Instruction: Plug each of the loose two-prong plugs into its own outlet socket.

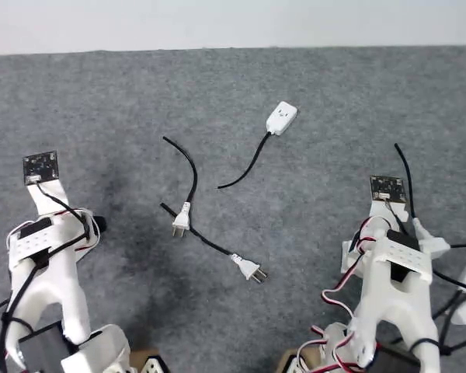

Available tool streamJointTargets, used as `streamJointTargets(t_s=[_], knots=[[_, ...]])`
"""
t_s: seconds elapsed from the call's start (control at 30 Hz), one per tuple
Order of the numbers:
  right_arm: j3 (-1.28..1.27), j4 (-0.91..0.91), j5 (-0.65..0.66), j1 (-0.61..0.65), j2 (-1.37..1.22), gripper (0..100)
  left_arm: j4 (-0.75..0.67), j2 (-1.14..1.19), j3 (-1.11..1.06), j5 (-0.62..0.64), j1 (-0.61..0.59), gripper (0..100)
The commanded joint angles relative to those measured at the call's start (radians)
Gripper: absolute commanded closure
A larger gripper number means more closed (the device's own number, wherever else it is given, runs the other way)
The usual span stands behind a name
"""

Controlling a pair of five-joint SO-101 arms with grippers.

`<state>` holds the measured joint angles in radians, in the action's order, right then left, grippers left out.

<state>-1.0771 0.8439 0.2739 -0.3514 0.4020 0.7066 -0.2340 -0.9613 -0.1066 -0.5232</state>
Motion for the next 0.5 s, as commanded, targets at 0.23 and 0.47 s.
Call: streamJointTargets(t_s=[0.23,0.47], knots=[[0.009,-0.012,0.011,0.016,0.036,83.3,0.356,-0.038,0.268,-0.204,-0.037,73],[0.009,-0.01,0.011,0.015,0.036,83.3,0.382,-0.029,0.277,-0.493,-0.069,73]])
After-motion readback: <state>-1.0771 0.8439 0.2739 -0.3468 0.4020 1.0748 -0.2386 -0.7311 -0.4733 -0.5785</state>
